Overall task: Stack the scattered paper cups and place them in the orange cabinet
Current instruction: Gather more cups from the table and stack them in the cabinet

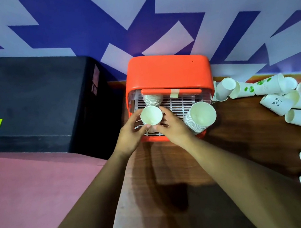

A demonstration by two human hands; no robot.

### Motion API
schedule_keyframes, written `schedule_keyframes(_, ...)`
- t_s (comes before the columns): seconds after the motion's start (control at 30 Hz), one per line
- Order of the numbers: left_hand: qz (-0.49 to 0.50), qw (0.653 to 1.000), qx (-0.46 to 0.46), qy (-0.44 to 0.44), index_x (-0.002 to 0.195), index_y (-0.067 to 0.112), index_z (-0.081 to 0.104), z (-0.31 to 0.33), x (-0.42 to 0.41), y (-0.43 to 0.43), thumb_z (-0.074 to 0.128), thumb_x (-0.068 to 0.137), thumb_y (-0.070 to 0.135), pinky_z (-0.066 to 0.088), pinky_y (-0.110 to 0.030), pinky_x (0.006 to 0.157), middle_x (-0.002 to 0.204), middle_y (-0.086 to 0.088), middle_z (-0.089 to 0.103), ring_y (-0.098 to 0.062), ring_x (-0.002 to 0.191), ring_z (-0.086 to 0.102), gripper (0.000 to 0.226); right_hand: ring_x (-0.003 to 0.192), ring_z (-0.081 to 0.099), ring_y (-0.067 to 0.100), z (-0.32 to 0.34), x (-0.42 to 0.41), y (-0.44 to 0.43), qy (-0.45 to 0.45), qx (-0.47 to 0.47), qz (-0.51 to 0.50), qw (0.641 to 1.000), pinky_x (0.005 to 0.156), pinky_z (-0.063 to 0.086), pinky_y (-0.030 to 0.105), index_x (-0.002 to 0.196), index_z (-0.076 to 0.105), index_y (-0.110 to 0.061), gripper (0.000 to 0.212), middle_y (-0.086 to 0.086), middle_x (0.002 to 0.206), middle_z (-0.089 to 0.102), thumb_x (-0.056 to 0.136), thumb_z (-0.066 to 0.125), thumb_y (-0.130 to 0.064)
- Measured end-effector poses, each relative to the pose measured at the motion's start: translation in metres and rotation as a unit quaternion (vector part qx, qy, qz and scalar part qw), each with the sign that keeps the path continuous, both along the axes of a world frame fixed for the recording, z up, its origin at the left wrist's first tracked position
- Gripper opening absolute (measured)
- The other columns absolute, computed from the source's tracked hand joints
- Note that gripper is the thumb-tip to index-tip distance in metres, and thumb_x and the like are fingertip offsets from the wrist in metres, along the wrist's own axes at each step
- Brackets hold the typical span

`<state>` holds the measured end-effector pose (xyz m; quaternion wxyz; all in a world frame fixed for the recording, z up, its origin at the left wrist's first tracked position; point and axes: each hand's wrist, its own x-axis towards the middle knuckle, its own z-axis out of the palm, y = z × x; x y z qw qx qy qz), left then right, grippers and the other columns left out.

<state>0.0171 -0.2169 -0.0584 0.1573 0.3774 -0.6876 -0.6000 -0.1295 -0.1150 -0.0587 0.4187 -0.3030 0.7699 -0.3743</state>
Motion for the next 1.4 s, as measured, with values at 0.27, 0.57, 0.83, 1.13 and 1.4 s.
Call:
schedule_keyframes(0.27,-0.015,0.990,-0.070,-0.123,0.133,0.018,0.057,-0.012,-0.007,-0.004,0.074,0.089,0.010,0.053,-0.029,0.100,0.125,0.000,0.065,-0.010,0.111,0.063,0.048,0.120,0.059,0.022,-0.008,-0.001,0.001,0.082,0.049,0.039,0.995,0.099,0.050,0.047,0.140,0.034,-0.038,0.061,-0.002,0.134,0.060,0.089,0.062,-0.021)
schedule_keyframes(0.57,0.041,0.990,-0.103,-0.088,0.129,0.013,0.057,0.019,0.004,0.018,0.069,0.092,0.012,0.044,-0.003,0.078,0.124,0.001,0.056,0.002,0.100,0.058,0.039,0.125,0.055,0.021,0.031,0.005,0.054,0.132,0.016,0.018,0.991,0.108,0.043,0.038,0.138,0.049,-0.010,0.052,0.007,0.135,0.059,0.090,0.065,-0.017)
schedule_keyframes(0.83,-0.050,0.995,-0.077,-0.049,0.107,0.012,0.061,0.031,-0.043,0.071,0.064,0.091,0.002,0.050,-0.024,0.080,0.099,0.002,0.064,-0.010,0.095,0.064,0.019,0.090,0.069,0.018,0.044,-0.039,0.138,0.186,0.059,-0.080,0.977,0.085,0.053,0.036,0.094,0.070,-0.011,0.013,0.003,0.093,0.074,0.082,0.071,-0.017)
schedule_keyframes(1.13,-0.083,0.992,-0.067,-0.063,0.139,0.020,0.055,0.015,-0.085,0.092,0.063,0.092,0.015,0.053,-0.036,0.101,0.125,0.001,0.070,-0.011,0.113,0.067,0.048,0.107,0.066,0.018,0.025,-0.059,0.105,0.083,0.015,-0.118,0.989,0.093,0.055,0.041,0.137,0.049,-0.013,0.054,0.006,0.127,0.065,0.086,0.069,-0.016)
schedule_keyframes(1.4,-0.018,0.998,-0.039,-0.038,0.144,0.016,0.052,0.009,-0.088,0.083,0.058,0.098,0.006,0.046,-0.005,0.087,0.128,0.002,0.066,0.004,0.103,0.065,0.047,0.102,0.068,0.016,0.013,-0.059,0.083,0.059,-0.027,-0.134,0.989,0.092,0.055,0.043,0.130,0.055,-0.021,0.049,-0.001,0.118,0.069,0.084,0.068,-0.010)
